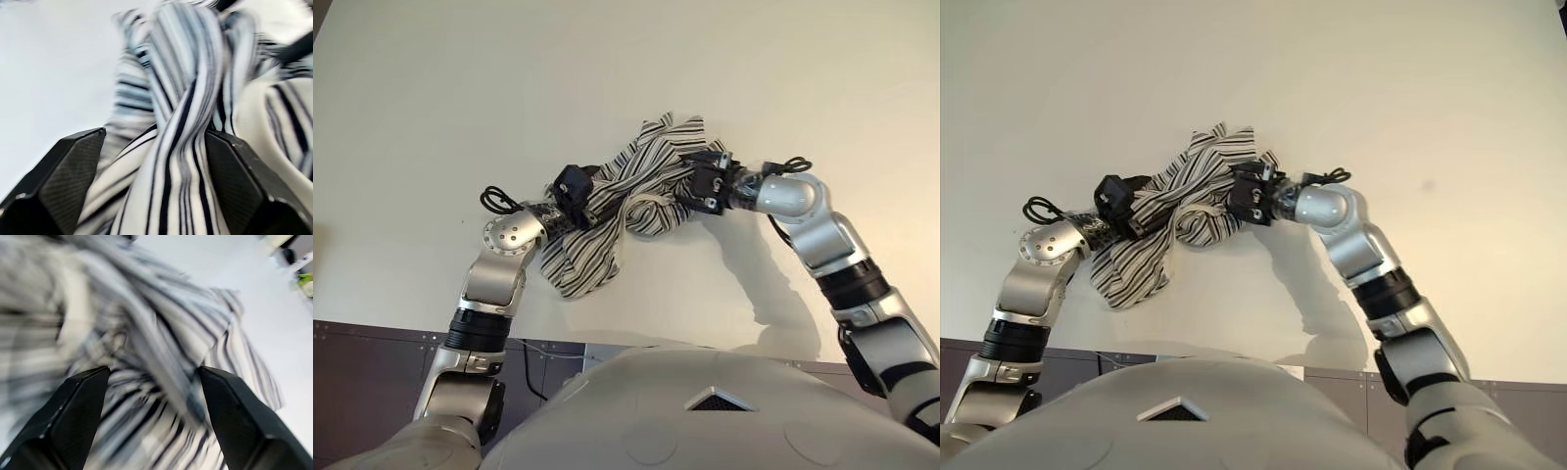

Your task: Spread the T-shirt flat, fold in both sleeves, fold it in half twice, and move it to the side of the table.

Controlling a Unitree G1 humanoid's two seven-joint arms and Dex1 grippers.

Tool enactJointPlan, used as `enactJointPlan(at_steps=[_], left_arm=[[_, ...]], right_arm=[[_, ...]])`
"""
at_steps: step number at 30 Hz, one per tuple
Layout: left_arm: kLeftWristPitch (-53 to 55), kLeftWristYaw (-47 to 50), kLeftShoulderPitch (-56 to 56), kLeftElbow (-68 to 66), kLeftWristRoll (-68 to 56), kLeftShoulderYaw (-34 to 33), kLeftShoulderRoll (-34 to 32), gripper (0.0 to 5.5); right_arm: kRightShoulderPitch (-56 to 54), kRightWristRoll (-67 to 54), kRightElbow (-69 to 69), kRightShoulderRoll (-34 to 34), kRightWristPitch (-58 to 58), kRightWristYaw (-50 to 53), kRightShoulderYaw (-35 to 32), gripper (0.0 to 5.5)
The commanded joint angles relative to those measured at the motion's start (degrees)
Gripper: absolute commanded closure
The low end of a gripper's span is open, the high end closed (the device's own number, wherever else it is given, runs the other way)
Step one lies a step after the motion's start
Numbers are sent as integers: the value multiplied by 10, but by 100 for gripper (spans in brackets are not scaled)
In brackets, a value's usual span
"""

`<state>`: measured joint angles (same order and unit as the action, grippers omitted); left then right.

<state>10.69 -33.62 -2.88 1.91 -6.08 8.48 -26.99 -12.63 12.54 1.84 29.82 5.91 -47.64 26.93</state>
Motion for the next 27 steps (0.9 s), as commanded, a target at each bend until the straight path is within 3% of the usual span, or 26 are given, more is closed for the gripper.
enactJointPlan(at_steps=[1,5,9,14,19,23,27], left_arm=[[-1,26,-7,-20,17,-27,-8,190],[-1,9,-6,-3,-1,-41,-12,190],[19,-35,-20,45,-40,-54,-26,190],[13,-65,-28,30,-13,-17,-42,190],[-11,-78,-40,15,29,24,-51,190],[-54,-110,-66,22,50,41,-95,190],[-79,-137,-59,46,2,-21,-130,190]], right_arm=[[49,-18,64,102,31,-98,-7,214],[31,-28,67,93,44,-85,-26,214],[-11,-56,55,2,9,15,-74,214],[-39,126,-70,8,-200,153,11,214],[-90,133,-209,-83,-222,233,9,214],[-95,20,-229,-129,-104,170,-54,214],[-32,-199,-22,-77,59,-60,-69,214]])
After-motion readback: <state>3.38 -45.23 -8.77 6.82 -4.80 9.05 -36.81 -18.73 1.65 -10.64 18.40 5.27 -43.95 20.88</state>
